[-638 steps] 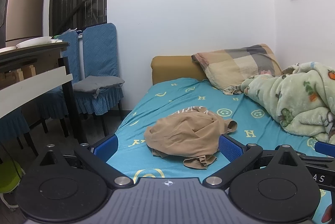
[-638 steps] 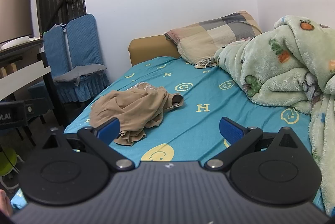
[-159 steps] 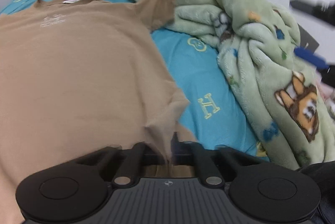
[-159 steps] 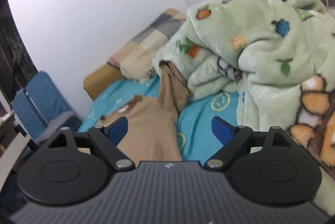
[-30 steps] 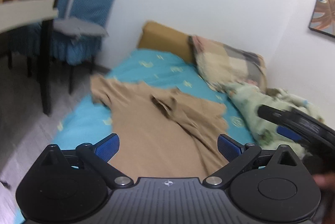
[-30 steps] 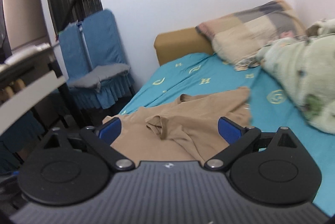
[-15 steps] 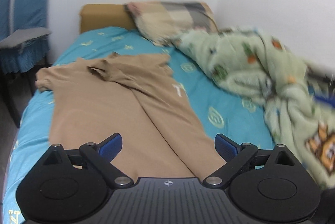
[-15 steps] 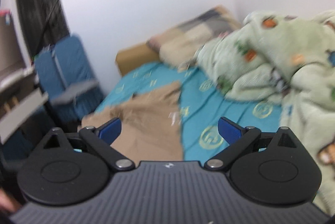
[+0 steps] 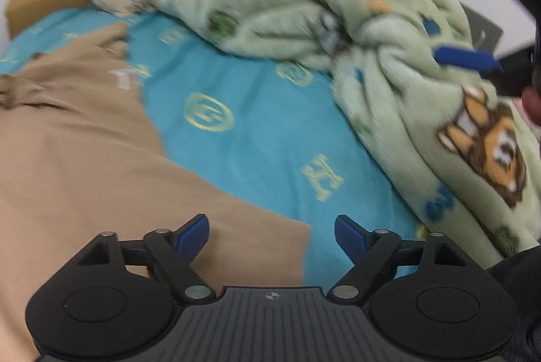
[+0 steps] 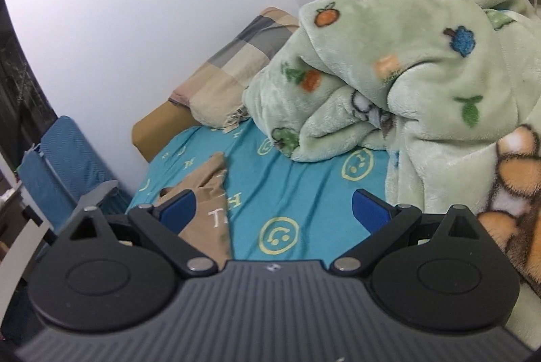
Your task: Fold clothes
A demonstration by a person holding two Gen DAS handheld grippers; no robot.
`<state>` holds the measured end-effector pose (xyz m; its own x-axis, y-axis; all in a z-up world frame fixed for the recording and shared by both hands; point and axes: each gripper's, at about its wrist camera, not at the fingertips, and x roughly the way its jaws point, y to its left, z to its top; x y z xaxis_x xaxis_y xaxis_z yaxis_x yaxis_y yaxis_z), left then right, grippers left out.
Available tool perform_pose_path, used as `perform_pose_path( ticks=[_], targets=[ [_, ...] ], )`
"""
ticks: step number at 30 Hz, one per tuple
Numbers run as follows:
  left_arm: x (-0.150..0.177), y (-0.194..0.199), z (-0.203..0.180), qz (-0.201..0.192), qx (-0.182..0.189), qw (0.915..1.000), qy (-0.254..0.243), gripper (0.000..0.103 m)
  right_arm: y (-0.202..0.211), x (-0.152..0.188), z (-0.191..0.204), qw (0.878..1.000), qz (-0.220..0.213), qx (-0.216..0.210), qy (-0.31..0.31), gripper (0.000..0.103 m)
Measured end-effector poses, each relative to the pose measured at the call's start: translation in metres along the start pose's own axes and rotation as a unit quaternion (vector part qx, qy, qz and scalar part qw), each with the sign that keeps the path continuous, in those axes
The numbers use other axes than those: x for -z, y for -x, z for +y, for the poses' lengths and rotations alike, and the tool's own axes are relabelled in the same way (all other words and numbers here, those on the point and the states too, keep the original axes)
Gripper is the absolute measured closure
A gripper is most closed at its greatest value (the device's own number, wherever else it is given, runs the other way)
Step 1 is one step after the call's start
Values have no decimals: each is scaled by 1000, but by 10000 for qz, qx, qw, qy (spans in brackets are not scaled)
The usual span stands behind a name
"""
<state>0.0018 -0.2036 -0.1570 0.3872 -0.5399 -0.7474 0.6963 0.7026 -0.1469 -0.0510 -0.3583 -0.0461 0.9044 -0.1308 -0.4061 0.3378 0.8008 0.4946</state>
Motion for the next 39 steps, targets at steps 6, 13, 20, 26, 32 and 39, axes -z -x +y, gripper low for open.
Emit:
perform_pose_path(
  ticks=[6,13,20,26,32,39],
  targets=[
    [6,-39,-17,142,-115,9992,-345,59,-13,6,-5,9997,173,181,-28,2],
    [2,-17,5,-182,-281,9992,198,96,-26,9,-3,9989,207,402,75,2],
    [-8,95,41,-1044,-1,9824,1549,96,-28,14,6,9978,193,584,266,3],
    [34,182,78,-1104,-345,9668,2280,97,-23,22,25,9967,267,377,673,3],
    [75,207,122,-663,-688,9492,2997,98,-22,34,41,9952,513,26,829,3],
    [80,197,133,-747,-459,9393,3317,98,-45,63,46,9852,1588,-435,474,3]
  ],
)
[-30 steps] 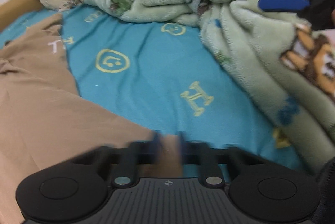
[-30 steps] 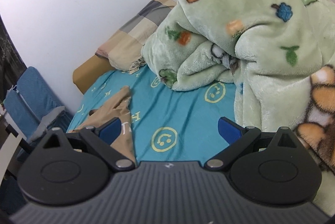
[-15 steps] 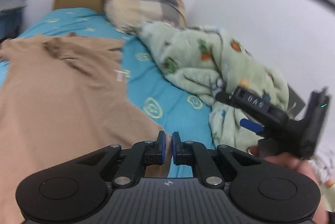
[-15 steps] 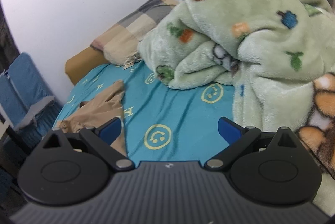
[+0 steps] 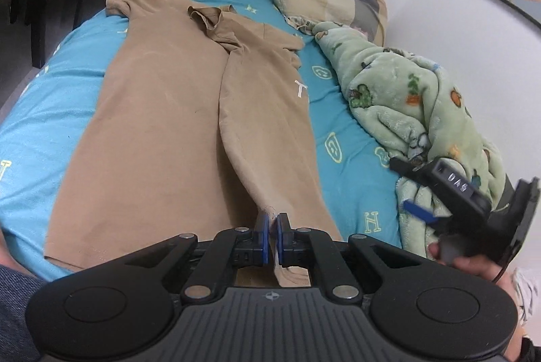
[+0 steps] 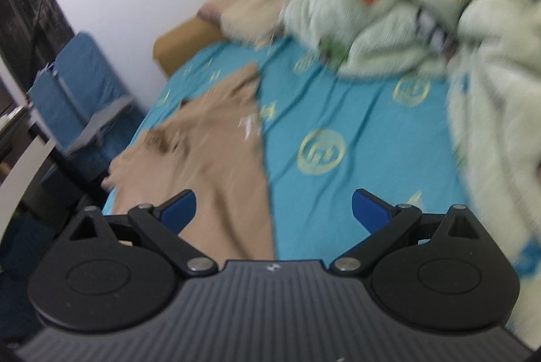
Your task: Fold clothes
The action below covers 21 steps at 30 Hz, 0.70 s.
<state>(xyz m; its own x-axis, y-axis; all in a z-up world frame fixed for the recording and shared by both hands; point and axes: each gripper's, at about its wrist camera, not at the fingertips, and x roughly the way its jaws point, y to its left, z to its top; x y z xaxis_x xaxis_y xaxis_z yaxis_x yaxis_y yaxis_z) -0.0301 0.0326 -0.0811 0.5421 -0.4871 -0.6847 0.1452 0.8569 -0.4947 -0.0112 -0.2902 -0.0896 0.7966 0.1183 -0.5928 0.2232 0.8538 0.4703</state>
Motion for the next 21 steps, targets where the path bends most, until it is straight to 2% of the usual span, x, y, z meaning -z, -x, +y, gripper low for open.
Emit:
perform_pose_path(
  ticks=[2,4,7,9,12,14,15,17,21],
  targets=[
    [0,2,3,19,-88,9999,121,98,-8,4,-3,9994,249,-133,-191,3],
    [0,6,3,31,-340,9994,54,98,-14,6,-3,9987,400,-144,-289,3],
    [3,12,2,42,-690,9975,-152,98,-12,6,1,9994,302,-37,-142,3],
    [4,16,-2,-122,-823,9960,-312,93,-9,6,6,9998,194,-30,-2,3],
    [5,22,-11,-457,-928,9926,-632,72,0,6,14,9997,-40,-49,244,3],
    [1,24,-20,-607,-923,9904,-835,47,8,4,20,9986,-290,-105,430,3],
    [-1,25,-25,-685,-924,9889,-945,41,13,3,22,9977,-418,-135,524,3],
    [-10,25,-38,-937,-974,9831,-1234,21,22,3,29,9948,-694,-209,712,3],
    [-25,21,-63,-1491,-998,9675,-1779,8,35,2,38,9884,-1190,-217,918,3]
  ],
)
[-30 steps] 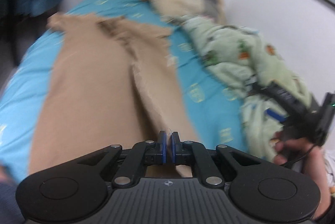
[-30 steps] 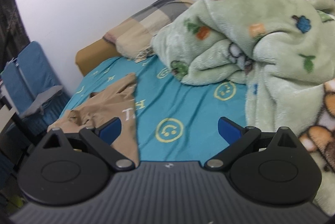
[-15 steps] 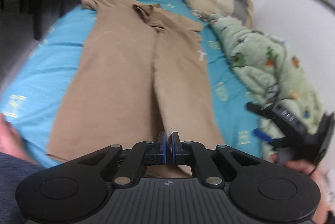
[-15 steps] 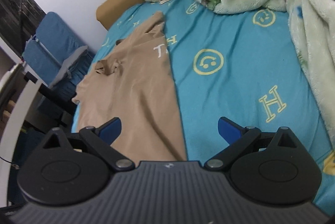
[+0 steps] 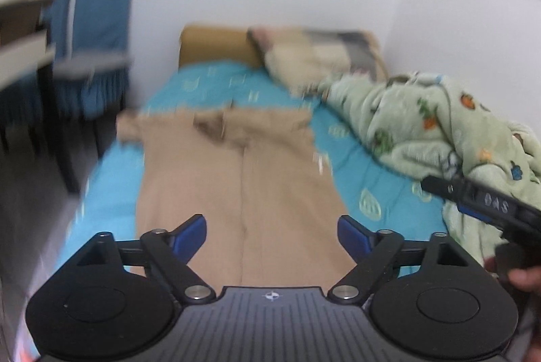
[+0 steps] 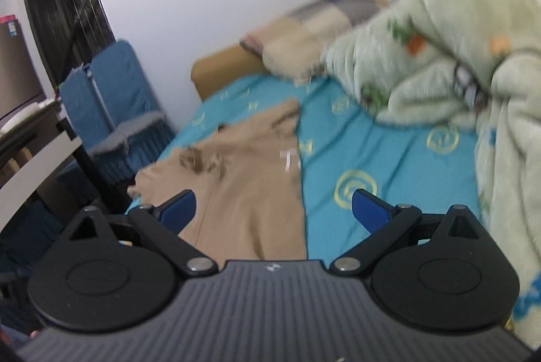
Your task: Fold clothes
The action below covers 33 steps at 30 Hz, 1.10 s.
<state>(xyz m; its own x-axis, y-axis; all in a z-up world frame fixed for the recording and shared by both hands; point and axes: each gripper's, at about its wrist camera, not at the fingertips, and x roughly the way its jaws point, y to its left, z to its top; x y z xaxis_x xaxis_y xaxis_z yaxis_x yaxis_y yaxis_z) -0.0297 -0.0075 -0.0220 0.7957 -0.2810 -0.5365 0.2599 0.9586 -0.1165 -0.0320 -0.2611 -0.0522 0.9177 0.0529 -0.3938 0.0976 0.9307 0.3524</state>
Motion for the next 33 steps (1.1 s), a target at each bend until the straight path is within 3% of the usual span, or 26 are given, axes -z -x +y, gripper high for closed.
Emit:
perform_pose_path(
  ticks=[1,6,11,18,21,25,29,33],
  targets=[
    [-5,-3,-5,-67,5,9999,-84,1,2,-1,1,9999,-97,8,35,3],
    [-26,-23,-27,-67,69,9994,-341,0,10,-6,-4,9992,-387,64,22,3],
    [-43,-37,-33,-156,371,9984,-387,0,11,-5,-8,9982,-499,323,1,3],
    [-52,-37,-1,-154,136,9996,-169,0,-6,6,-4,9991,-117,395,108,3],
    [-59,-32,11,-159,55,9994,-298,0,-19,14,5,9984,89,477,291,3],
    [-63,-21,30,-272,164,9987,-391,0,-44,19,21,9958,347,517,677,3],
    [-64,-14,67,-361,205,9991,-31,0,-82,21,52,9909,698,172,1137,3],
    [-53,-23,120,-85,456,9941,985,0,-143,27,99,9785,1015,-369,1759,4]
  ],
)
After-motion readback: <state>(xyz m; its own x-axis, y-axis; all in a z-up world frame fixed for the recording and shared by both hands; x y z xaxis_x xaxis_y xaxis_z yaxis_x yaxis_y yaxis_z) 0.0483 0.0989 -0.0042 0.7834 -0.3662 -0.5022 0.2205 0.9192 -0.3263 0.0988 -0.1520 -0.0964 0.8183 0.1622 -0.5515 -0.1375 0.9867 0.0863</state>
